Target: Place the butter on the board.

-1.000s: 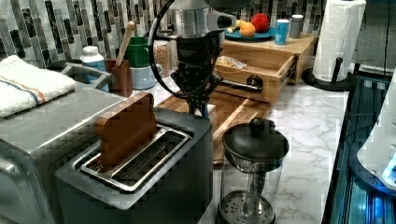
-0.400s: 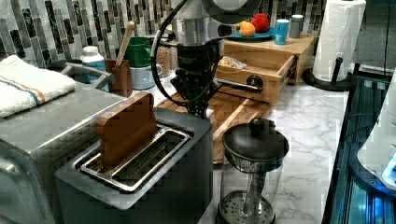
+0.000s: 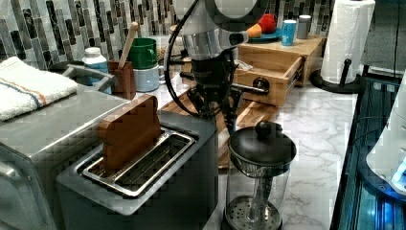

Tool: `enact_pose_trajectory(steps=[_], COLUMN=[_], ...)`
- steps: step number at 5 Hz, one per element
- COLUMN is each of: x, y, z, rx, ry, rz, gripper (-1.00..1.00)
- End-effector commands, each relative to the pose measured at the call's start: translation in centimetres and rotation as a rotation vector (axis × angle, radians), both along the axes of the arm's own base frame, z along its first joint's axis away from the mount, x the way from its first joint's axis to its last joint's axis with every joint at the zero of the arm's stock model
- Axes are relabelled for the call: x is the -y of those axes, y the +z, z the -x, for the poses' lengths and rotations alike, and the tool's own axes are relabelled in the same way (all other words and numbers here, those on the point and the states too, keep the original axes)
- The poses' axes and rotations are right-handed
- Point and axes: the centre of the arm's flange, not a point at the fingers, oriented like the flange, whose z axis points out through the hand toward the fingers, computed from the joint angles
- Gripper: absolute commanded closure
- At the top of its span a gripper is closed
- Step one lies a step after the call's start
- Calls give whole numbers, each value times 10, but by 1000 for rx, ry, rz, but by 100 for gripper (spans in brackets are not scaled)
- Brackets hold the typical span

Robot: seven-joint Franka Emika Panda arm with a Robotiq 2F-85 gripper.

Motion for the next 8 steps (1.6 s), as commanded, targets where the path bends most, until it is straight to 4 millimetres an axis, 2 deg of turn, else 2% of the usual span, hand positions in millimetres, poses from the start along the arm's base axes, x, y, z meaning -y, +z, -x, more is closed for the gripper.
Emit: enact_pose_trajectory(steps=[1,8], x=[-21,-21], y=[25,25], z=[-20,-20], rx=[134,134], ry=[-29,-28], rz=[-38,-38], gripper=[-100,-100])
